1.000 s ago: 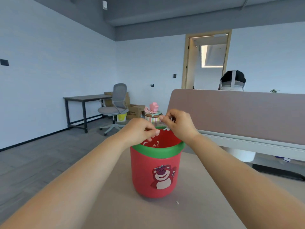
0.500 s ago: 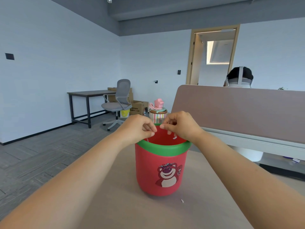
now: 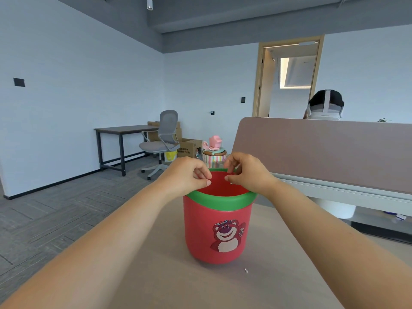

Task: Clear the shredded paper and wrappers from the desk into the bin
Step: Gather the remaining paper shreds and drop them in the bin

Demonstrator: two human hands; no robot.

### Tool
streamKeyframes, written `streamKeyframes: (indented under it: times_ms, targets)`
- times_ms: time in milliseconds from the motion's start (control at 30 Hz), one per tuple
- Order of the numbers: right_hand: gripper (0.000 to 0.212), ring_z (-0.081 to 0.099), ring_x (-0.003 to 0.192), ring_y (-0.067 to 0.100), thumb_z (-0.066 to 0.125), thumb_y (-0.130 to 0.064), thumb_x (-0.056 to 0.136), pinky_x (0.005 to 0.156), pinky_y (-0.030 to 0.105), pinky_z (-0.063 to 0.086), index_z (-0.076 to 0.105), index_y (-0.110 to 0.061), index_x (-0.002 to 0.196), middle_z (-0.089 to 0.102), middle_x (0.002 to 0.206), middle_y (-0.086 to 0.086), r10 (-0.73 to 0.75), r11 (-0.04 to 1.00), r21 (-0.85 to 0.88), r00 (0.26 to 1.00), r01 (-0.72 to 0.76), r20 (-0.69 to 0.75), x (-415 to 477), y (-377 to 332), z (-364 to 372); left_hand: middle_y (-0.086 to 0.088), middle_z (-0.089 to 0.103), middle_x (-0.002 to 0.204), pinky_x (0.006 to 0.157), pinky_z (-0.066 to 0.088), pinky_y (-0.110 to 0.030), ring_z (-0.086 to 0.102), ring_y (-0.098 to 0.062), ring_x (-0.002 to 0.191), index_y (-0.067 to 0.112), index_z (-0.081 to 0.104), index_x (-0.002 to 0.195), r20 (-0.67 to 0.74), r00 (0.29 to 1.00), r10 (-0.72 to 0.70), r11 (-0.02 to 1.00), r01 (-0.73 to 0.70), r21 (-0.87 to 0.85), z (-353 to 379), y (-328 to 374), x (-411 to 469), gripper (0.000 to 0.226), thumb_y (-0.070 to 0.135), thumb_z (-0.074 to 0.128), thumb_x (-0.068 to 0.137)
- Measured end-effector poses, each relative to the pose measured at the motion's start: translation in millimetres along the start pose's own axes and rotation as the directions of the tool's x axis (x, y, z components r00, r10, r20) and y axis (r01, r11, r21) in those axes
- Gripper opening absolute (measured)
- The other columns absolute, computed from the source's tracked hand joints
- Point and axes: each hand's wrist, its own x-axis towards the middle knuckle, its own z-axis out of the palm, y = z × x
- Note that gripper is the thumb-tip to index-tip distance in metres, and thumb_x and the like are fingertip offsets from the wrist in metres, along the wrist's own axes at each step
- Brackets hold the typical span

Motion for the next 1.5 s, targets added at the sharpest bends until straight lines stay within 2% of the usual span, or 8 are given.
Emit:
streamKeyframes:
  times_ms: [367, 633, 867, 1033, 1133, 1267, 1333, 1500]
  targets:
    - [0.048, 0.054, 0.069, 0.009, 0.047, 0.019, 0.072, 0.053, 0.003, 0.043, 0.052, -0.028, 0.075, 0.054, 0.083, -0.01, -0.038, 0.991, 0.132, 0.999, 0.033, 0.035, -13, -7, -14, 0.012, 0.062, 0.073, 0.056, 0.043, 0.0, 0.058, 0.001, 0.066, 0.019, 0.069, 0.081, -0.035, 0.999, 0.021, 0.999, -0.022, -0.027, 2, 9, -7, 0.008, 0.017, 0.074, 0.075]
    - [0.021, 0.051, 0.056, 0.001, 0.058, -0.001, 0.079, 0.055, 0.002, 0.039, 0.06, -0.021, 0.074, 0.056, 0.067, -0.017, -0.105, 0.993, 0.036, 0.983, 0.112, -0.153, -39, -10, -17, 0.013, 0.063, 0.074, 0.06, 0.041, -0.003, 0.06, -0.003, 0.074, 0.024, 0.068, 0.078, -0.121, 0.986, 0.114, 0.994, -0.113, 0.009, 15, 25, -13, 0.005, 0.021, 0.065, 0.081]
    - [0.017, 0.055, 0.066, -0.005, 0.06, -0.005, 0.08, 0.065, 0.005, 0.039, 0.06, -0.021, 0.073, 0.058, 0.069, -0.019, -0.081, 0.997, -0.032, 0.965, 0.075, -0.248, -107, 15, -47, 0.006, 0.058, 0.062, 0.058, 0.038, -0.01, 0.052, -0.007, 0.06, 0.017, 0.063, 0.068, -0.379, 0.81, 0.447, 0.879, -0.477, 0.015, 56, 50, -42, 0.012, 0.024, 0.055, 0.073]
    - [0.022, 0.055, 0.067, -0.003, 0.059, -0.006, 0.08, 0.065, 0.009, 0.039, 0.057, -0.025, 0.07, 0.06, 0.07, -0.015, 0.049, 0.993, -0.094, 0.98, -0.068, -0.194, -173, 52, -56, 0.009, 0.061, 0.07, 0.06, 0.046, -0.022, 0.05, 0.001, 0.064, 0.022, 0.064, 0.074, -0.039, 0.865, 0.501, 0.864, -0.497, 0.076, 115, 41, -69, 0.021, 0.033, 0.047, 0.075]
    - [0.019, 0.054, 0.066, -0.003, 0.058, -0.008, 0.081, 0.064, 0.008, 0.04, 0.056, -0.025, 0.072, 0.064, 0.077, -0.007, 0.147, 0.977, -0.141, 0.985, -0.159, -0.092, -203, 73, -46, 0.001, 0.066, 0.112, 0.09, 0.047, -0.032, 0.06, -0.015, 0.105, 0.019, 0.064, 0.108, 0.228, 0.924, 0.307, 0.913, -0.353, 0.204, 148, 29, -80, 0.036, 0.037, 0.043, 0.085]
    - [0.015, 0.054, 0.069, 0.007, 0.055, -0.011, 0.083, 0.065, 0.006, 0.039, 0.055, -0.024, 0.076, 0.062, 0.081, -0.006, 0.224, 0.956, -0.198, 0.974, -0.217, 0.016, -234, 90, -34, -0.015, 0.027, 0.151, 0.114, 0.023, -0.033, 0.025, -0.025, 0.14, 0.004, 0.029, 0.14, 0.48, 0.875, -0.062, 0.902, -0.157, 0.402, 175, 23, -99, 0.058, 0.04, 0.034, 0.096]
    - [0.015, 0.054, 0.071, 0.011, 0.054, -0.012, 0.083, 0.062, 0.006, 0.039, 0.055, -0.025, 0.076, 0.062, 0.081, -0.006, 0.237, 0.952, -0.207, 0.971, -0.226, 0.03, -244, 93, -33, -0.019, 0.01, 0.155, 0.117, 0.01, -0.033, 0.007, -0.026, 0.145, 0.001, 0.015, 0.144, 0.537, 0.833, -0.132, 0.892, -0.136, 0.431, 184, 25, -107, 0.064, 0.044, 0.027, 0.097]
    - [0.014, 0.057, 0.074, 0.012, 0.054, -0.015, 0.084, 0.062, 0.009, 0.038, 0.055, -0.027, 0.077, 0.065, 0.084, -0.004, 0.293, 0.927, -0.243, 0.956, -0.285, -0.001, -274, 99, -50, -0.019, 0.003, 0.155, 0.117, 0.005, -0.034, 0.001, -0.025, 0.145, 0.002, 0.011, 0.145, 0.589, 0.806, -0.049, 0.911, -0.206, 0.358, 202, 52, -111, 0.062, 0.041, 0.025, 0.098]
